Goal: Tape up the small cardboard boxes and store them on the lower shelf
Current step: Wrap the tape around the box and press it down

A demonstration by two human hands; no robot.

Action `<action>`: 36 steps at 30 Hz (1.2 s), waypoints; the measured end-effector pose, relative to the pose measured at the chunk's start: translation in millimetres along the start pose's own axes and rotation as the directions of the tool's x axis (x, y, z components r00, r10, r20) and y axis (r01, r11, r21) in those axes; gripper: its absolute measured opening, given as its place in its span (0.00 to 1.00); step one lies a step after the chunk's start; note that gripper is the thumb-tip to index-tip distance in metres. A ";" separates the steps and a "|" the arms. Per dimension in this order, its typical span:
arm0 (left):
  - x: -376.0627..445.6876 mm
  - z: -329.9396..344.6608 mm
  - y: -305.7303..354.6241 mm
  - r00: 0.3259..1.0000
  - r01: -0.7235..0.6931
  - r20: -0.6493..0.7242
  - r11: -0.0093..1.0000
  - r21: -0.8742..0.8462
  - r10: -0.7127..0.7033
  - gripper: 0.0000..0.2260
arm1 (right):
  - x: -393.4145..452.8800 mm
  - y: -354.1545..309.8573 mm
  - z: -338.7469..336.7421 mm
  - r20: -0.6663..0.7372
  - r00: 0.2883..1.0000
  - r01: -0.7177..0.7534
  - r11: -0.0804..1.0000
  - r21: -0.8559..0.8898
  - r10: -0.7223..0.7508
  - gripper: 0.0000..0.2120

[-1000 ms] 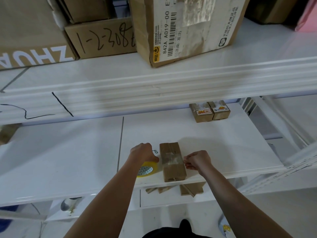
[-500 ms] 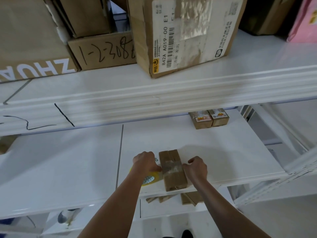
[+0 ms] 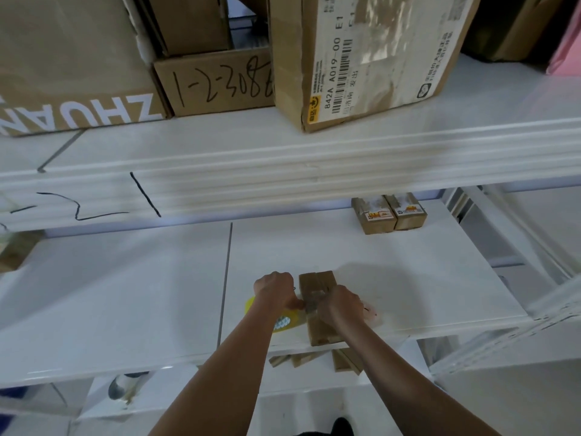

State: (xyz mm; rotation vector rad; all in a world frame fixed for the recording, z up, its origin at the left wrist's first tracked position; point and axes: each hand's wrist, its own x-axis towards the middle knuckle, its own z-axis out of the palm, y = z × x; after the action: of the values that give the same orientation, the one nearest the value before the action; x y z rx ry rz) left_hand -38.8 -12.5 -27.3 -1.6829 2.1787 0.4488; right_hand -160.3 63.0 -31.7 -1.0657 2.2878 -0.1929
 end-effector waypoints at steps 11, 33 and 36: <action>0.7 1.3 -5.4 1.000 -0.014 0.003 0.999 -0.029 0.014 0.18 | -3.0 -21.6 42.2 -0.018 0.980 -0.190 0.956 0.223 0.199 0.39; 0.7 -1.2 -66.5 0.977 -0.104 0.139 0.930 -0.352 0.162 0.22 | 15.4 -29.0 41.9 0.153 0.945 -0.313 0.936 0.163 0.289 0.47; -1.8 0.7 -71.1 0.980 -0.117 0.122 0.954 -0.277 0.156 0.24 | 16.0 -27.7 39.4 0.151 0.940 -0.332 0.924 0.191 0.307 0.46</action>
State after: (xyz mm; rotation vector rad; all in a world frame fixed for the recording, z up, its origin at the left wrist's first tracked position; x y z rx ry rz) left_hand 30.6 -28.0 -29.6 -1.5779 2.2157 0.9114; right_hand -127.5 37.4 -60.8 -0.5679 2.2355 -0.2300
